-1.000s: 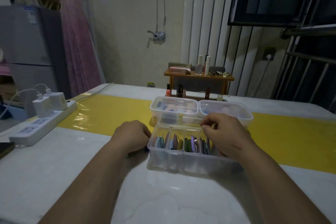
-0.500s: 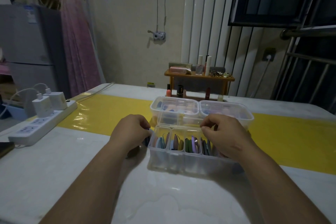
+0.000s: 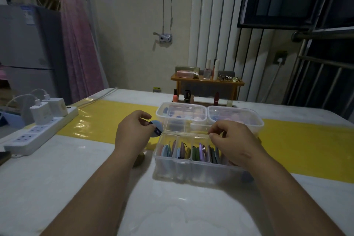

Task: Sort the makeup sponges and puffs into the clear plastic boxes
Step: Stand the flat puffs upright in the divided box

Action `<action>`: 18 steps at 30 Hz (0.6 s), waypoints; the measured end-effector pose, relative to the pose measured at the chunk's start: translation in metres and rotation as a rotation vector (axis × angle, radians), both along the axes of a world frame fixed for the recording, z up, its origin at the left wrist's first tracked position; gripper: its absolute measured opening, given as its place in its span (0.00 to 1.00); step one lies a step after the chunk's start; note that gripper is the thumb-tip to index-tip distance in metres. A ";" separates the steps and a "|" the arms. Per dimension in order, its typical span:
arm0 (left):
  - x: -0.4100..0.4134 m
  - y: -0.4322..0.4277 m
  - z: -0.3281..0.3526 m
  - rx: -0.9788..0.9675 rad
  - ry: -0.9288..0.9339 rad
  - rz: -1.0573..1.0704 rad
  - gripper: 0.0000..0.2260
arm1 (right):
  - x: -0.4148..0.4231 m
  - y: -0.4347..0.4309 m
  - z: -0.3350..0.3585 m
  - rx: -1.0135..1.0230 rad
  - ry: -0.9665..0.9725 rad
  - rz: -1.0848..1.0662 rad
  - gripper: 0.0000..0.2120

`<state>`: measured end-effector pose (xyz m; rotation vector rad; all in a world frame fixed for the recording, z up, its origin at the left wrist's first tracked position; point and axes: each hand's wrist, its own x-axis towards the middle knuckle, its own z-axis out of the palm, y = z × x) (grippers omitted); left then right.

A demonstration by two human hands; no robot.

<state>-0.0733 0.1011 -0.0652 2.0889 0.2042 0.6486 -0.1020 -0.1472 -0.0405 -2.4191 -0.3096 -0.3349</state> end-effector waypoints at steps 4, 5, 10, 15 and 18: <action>-0.005 -0.008 0.004 -0.033 -0.034 0.028 0.09 | 0.000 0.000 0.001 0.014 0.002 -0.001 0.07; -0.007 -0.010 0.006 0.001 -0.045 0.045 0.08 | 0.001 -0.001 0.001 0.017 0.000 -0.002 0.07; -0.011 -0.021 0.020 0.142 -0.128 0.086 0.05 | 0.001 -0.003 0.002 0.019 -0.008 -0.001 0.06; -0.008 -0.036 0.028 0.126 -0.085 -0.022 0.06 | 0.001 -0.006 0.005 0.035 -0.027 -0.005 0.07; -0.007 -0.044 0.029 0.104 -0.050 -0.079 0.06 | 0.000 -0.007 0.006 0.038 -0.031 -0.006 0.07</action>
